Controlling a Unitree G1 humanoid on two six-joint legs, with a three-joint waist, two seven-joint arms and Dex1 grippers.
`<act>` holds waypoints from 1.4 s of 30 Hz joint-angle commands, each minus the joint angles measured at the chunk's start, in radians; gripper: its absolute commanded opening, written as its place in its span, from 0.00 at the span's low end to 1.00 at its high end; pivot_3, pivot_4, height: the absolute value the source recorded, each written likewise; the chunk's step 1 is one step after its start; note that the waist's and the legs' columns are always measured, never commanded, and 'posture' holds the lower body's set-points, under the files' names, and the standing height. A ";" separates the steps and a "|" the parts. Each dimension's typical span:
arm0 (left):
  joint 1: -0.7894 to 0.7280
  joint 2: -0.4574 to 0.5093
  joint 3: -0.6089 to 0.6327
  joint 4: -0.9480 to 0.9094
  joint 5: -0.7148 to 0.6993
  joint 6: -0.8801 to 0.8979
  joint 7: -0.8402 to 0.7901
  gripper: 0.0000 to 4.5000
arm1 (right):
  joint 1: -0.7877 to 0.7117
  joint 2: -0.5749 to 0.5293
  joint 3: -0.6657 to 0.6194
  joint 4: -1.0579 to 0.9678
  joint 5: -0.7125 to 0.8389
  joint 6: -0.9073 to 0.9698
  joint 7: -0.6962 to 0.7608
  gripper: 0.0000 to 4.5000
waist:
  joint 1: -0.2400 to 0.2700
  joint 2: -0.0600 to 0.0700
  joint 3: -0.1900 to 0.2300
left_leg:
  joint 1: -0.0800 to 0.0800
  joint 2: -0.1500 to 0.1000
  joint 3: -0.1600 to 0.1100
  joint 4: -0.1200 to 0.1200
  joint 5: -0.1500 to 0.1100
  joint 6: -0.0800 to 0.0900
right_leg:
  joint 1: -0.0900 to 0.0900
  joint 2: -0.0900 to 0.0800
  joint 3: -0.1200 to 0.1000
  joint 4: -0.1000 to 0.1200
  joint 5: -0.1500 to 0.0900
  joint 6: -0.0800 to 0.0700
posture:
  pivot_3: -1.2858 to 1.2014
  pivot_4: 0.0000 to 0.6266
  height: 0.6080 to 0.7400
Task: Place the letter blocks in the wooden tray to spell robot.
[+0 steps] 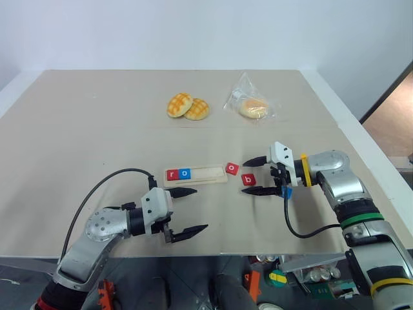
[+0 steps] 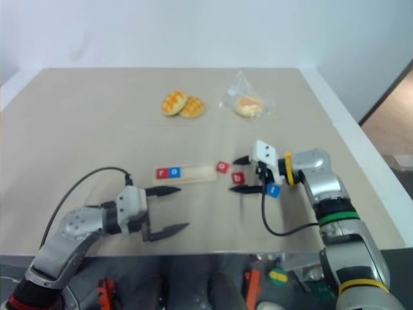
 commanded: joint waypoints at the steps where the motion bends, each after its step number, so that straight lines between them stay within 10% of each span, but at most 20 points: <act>1: 0.029 0.011 0.026 -0.063 0.000 -0.006 0.028 1.00 | -0.070 0.028 -0.003 0.172 -0.040 -0.129 0.037 0.99 | -0.001 0.000 0.000 | 0.001 0.000 0.000 0.000 0.000 0.000 | 0.001 0.000 0.000 0.000 0.000 0.000 | 0.52 0.24 1.00; 11: 0.041 0.013 0.039 -0.074 -0.014 -0.004 0.049 1.00 | -0.103 0.078 -0.032 0.283 -0.053 -0.105 -0.007 0.94 | -0.001 0.001 0.000 | 0.002 0.002 0.001 0.001 0.000 0.000 | 0.001 0.002 0.000 0.001 0.002 -0.001 | 0.52 0.24 1.00; 26: 0.015 -0.004 0.032 -0.029 -0.029 0.000 0.032 1.00 | 0.093 0.050 -0.088 -0.090 0.002 0.189 -0.090 0.94 | 0.000 0.001 0.000 | 0.002 0.002 0.000 0.002 0.000 -0.001 | 0.002 0.002 0.001 0.001 0.002 0.000 | 0.52 0.24 1.00; 34: 0.007 -0.007 0.027 -0.019 -0.029 0.005 0.032 1.00 | 0.141 0.041 -0.100 -0.206 -0.005 0.291 -0.177 0.61 | 0.000 0.001 0.000 | 0.002 0.001 0.000 0.003 0.000 -0.001 | 0.002 0.002 0.000 0.001 0.002 0.000 | 0.52 0.24 1.00; 42: 0.011 -0.002 0.023 -0.018 -0.021 0.012 0.034 1.00 | 0.200 0.026 -0.109 -0.317 -0.005 0.347 -0.238 0.61 | 0.000 0.001 0.000 | 0.002 0.001 0.000 0.003 0.000 -0.001 | 0.002 0.002 0.000 0.001 0.002 0.001 | 0.52 0.24 1.00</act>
